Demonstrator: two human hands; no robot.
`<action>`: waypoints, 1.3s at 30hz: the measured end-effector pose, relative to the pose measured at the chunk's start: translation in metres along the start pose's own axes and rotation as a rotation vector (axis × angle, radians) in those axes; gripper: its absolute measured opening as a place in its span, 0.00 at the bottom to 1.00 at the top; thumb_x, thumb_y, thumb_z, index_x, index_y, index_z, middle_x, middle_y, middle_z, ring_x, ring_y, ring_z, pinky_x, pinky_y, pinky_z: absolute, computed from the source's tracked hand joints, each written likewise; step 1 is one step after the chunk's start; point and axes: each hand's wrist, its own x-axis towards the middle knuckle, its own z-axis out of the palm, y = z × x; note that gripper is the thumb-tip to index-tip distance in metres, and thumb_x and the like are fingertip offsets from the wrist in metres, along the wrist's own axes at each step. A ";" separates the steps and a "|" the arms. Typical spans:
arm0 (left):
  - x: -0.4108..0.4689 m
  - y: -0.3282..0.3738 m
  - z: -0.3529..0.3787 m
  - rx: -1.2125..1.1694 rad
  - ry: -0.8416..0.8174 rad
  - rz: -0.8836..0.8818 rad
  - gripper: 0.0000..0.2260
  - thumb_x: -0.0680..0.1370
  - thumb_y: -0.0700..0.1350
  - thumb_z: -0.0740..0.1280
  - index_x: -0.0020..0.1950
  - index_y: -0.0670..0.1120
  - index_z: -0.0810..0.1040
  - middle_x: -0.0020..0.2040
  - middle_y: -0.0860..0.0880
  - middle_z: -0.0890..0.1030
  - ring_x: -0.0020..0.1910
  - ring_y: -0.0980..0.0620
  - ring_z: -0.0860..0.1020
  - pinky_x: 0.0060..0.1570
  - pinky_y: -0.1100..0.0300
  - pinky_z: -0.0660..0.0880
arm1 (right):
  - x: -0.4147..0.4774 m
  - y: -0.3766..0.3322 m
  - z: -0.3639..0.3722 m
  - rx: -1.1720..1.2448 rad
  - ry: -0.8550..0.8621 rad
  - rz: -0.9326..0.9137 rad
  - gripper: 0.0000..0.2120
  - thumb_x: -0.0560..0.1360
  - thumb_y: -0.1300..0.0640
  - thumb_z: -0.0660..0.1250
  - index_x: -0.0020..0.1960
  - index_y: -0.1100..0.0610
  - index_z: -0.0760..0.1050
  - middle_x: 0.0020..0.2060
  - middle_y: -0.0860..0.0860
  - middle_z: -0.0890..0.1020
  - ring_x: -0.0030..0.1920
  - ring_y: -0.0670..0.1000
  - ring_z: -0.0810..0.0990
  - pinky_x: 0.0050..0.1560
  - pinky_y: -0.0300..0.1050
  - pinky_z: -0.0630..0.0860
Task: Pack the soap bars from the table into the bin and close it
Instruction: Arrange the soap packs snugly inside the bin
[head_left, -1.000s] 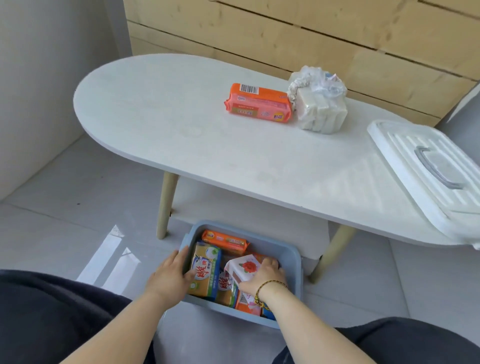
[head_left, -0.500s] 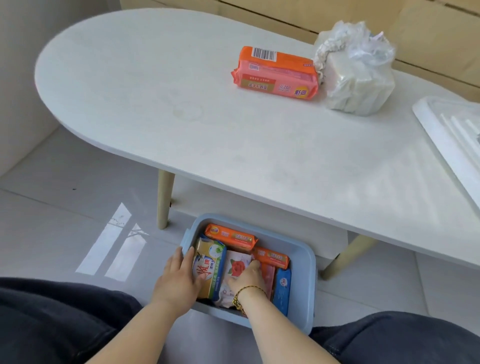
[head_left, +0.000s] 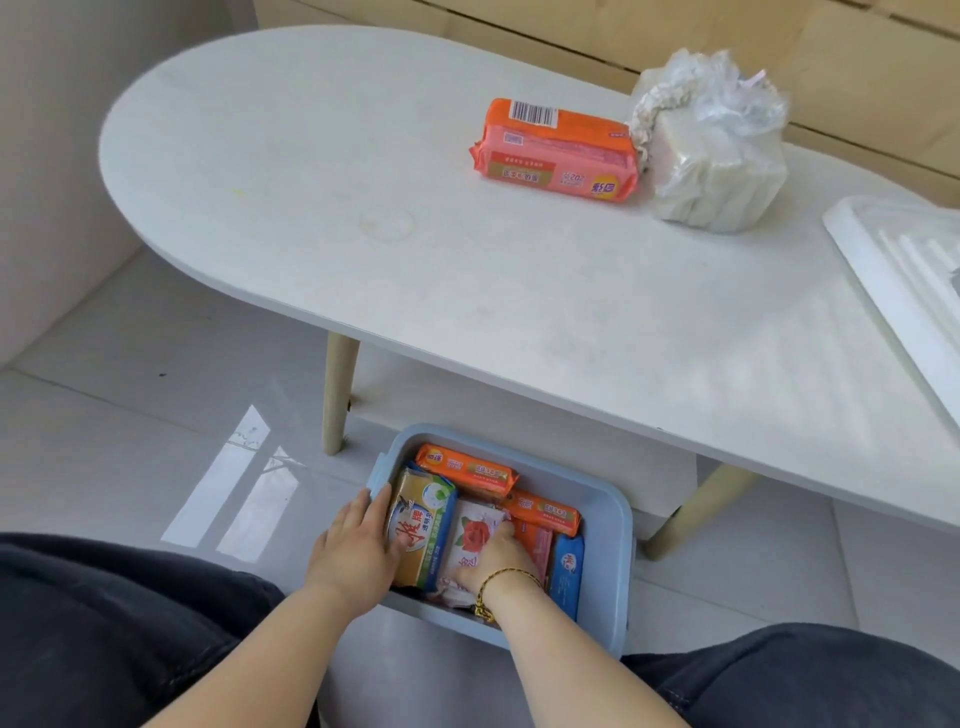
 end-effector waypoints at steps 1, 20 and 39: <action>-0.003 0.002 -0.003 -0.018 0.037 0.008 0.26 0.80 0.51 0.54 0.75 0.50 0.49 0.76 0.47 0.54 0.74 0.47 0.55 0.73 0.50 0.58 | -0.004 0.001 -0.004 -0.061 0.000 -0.010 0.33 0.72 0.51 0.67 0.70 0.60 0.55 0.59 0.55 0.75 0.57 0.54 0.77 0.43 0.43 0.71; -0.065 0.051 -0.129 -0.151 1.033 0.463 0.17 0.73 0.48 0.56 0.44 0.38 0.79 0.45 0.39 0.81 0.46 0.36 0.78 0.54 0.45 0.70 | -0.181 -0.052 -0.206 0.234 0.515 -0.829 0.07 0.73 0.64 0.65 0.49 0.60 0.78 0.32 0.43 0.74 0.35 0.47 0.75 0.46 0.42 0.74; -0.032 0.054 -0.141 -0.059 1.010 0.507 0.29 0.79 0.58 0.42 0.52 0.42 0.78 0.54 0.41 0.81 0.61 0.46 0.65 0.70 0.57 0.42 | -0.084 -0.160 -0.301 -0.453 0.706 -0.490 0.37 0.68 0.43 0.68 0.70 0.55 0.59 0.66 0.55 0.70 0.66 0.57 0.68 0.65 0.50 0.65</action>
